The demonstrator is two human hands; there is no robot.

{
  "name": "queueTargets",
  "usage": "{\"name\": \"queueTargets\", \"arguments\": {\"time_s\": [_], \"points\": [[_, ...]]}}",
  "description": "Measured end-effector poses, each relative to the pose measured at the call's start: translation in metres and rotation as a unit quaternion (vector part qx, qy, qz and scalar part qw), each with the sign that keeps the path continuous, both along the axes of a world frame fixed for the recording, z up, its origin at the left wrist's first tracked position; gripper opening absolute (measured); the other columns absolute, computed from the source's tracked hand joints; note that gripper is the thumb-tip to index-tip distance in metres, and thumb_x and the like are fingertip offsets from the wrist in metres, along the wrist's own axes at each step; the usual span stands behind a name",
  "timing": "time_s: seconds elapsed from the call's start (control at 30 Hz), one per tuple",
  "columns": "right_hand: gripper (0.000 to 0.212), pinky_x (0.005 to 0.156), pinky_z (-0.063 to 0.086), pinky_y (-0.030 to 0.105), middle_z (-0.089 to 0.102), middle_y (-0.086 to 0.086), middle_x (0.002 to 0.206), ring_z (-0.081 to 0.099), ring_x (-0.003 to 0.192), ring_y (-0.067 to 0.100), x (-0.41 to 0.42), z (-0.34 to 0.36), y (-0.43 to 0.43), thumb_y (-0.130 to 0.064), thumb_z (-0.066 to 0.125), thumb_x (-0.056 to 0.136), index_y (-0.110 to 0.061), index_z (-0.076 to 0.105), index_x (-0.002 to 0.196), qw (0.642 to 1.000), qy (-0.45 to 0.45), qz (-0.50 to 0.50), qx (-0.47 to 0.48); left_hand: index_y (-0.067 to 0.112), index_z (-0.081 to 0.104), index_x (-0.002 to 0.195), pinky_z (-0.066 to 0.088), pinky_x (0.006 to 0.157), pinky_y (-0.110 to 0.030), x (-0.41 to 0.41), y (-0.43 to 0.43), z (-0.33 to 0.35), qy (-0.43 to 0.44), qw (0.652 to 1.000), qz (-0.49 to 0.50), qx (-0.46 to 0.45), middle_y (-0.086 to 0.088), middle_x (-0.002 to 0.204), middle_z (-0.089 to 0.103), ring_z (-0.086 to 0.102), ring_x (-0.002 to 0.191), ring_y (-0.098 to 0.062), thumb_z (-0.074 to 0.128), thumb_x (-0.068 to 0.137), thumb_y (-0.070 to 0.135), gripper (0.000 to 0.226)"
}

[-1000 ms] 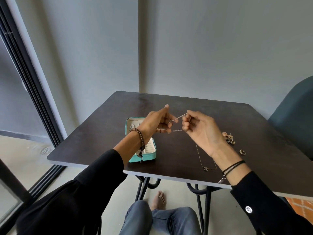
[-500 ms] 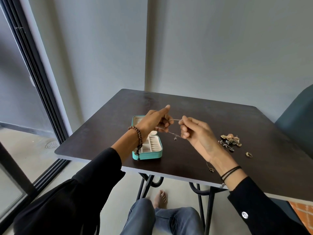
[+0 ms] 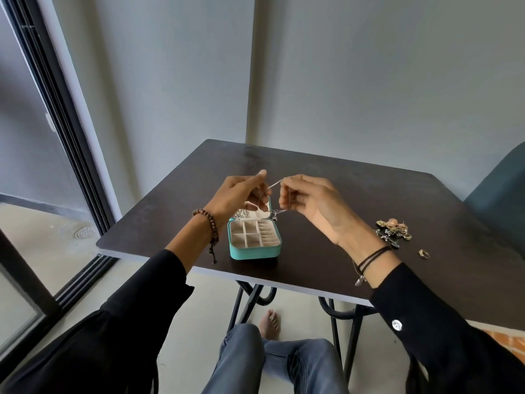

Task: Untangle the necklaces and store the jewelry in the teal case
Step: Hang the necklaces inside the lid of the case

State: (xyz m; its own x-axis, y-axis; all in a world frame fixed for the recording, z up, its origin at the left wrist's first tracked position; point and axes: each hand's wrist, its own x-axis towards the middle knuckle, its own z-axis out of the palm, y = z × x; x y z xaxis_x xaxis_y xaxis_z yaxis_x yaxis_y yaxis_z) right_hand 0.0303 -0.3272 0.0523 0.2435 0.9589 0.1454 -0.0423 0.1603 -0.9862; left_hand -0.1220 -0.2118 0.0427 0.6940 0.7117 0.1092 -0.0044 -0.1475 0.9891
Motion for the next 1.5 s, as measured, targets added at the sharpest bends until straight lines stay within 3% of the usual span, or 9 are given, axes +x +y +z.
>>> {"name": "queueTargets", "arguments": {"time_s": [0.13,0.37,0.5,0.6,0.77,1.0,1.07,1.17,1.5], "points": [[0.016,0.089,0.054,0.031,0.07,0.008,0.088,0.066,0.09,0.019,-0.006,0.006,0.017,-0.014,0.059,0.101,-0.005,0.069,0.094,0.998,-0.065,-0.009,-0.006,0.002,0.071,0.095,0.055,0.077,-0.027,-0.019,0.014,-0.015,-0.008,0.998,0.067,-0.003,-0.009,0.092,0.075,0.072,0.079,-0.015,0.052,0.102,0.035,0.038],[0.018,0.088,0.05,0.031,0.072,0.007,0.091,0.065,0.091,0.017,-0.014,0.011,0.048,-0.018,0.06,0.1,-0.005,0.07,0.094,0.994,-0.105,-0.023,-0.023,0.016,0.068,0.095,0.06,0.076,-0.034,-0.037,0.047,-0.064,0.087,0.965,0.242,0.042,-0.004,0.092,0.073,0.071,0.082,-0.02,0.067,0.092,0.035,0.019],[0.019,0.085,0.049,0.03,0.073,0.007,0.092,0.065,0.09,0.015,-0.018,0.01,0.061,-0.018,0.06,0.099,-0.003,0.071,0.098,0.992,-0.114,-0.037,-0.033,0.013,0.061,0.119,0.052,0.054,-0.019,-0.028,0.057,-0.078,0.115,0.97,0.213,0.027,-0.001,0.109,0.07,0.069,0.073,-0.013,0.067,0.09,0.045,0.043],[0.02,0.085,0.049,0.031,0.073,0.007,0.091,0.064,0.088,0.014,-0.021,0.007,0.069,-0.019,0.062,0.098,-0.002,0.072,0.097,0.99,-0.129,-0.042,-0.043,0.015,0.057,0.125,0.053,0.063,-0.026,-0.019,0.063,-0.086,0.131,0.971,0.197,0.023,0.001,0.118,0.068,0.069,0.079,-0.015,0.069,0.087,0.049,0.052],[0.02,0.084,0.049,0.033,0.073,0.006,0.088,0.065,0.087,0.014,-0.019,-0.001,0.077,-0.02,0.062,0.096,-0.004,0.072,0.091,0.986,-0.152,-0.049,-0.052,0.019,0.065,0.115,0.047,0.056,-0.022,-0.017,0.065,-0.088,0.108,0.972,0.206,0.017,0.005,0.103,0.074,0.064,0.054,-0.004,0.069,0.087,0.047,0.04],[0.024,0.081,0.049,0.035,0.073,0.011,0.086,0.066,0.084,0.016,-0.016,-0.012,0.08,-0.017,0.057,0.093,-0.002,0.072,0.084,0.983,-0.161,-0.083,-0.043,0.028,0.069,0.109,0.061,0.072,-0.037,-0.021,0.06,-0.095,0.028,0.986,0.166,0.015,0.011,0.099,0.075,0.069,0.068,-0.018,0.069,0.086,0.052,0.033],[0.026,0.08,0.049,0.034,0.073,0.011,0.086,0.066,0.083,0.016,-0.017,-0.014,0.08,-0.015,0.055,0.094,0.002,0.072,0.084,0.981,-0.166,-0.093,-0.042,0.025,0.069,0.109,0.059,0.065,-0.031,-0.023,0.06,-0.095,0.003,0.987,0.162,0.003,0.009,0.099,0.076,0.071,0.08,-0.024,0.071,0.086,0.047,0.032],[0.028,0.078,0.05,0.034,0.072,0.013,0.084,0.065,0.081,0.016,-0.017,-0.018,0.08,-0.014,0.054,0.094,0.007,0.071,0.084,0.979,-0.168,-0.105,-0.042,0.019,0.069,0.111,0.051,0.056,-0.018,-0.024,0.057,-0.094,-0.037,0.987,0.158,-0.009,0.004,0.099,0.076,0.07,0.082,-0.016,0.073,0.087,0.037,0.031],[0.027,0.071,0.049,0.031,0.068,0.012,0.074,0.062,0.075,0.021,-0.018,-0.012,0.076,-0.01,0.051,0.093,-0.007,0.067,0.072,0.985,-0.125,-0.118,0.004,0.02,0.069,0.11,0.051,0.054,-0.017,-0.024,0.057,-0.096,-0.062,0.986,0.156,-0.011,0.003,0.101,0.075,0.07,0.087,-0.01,0.075,0.085,0.035,0.03]]}}
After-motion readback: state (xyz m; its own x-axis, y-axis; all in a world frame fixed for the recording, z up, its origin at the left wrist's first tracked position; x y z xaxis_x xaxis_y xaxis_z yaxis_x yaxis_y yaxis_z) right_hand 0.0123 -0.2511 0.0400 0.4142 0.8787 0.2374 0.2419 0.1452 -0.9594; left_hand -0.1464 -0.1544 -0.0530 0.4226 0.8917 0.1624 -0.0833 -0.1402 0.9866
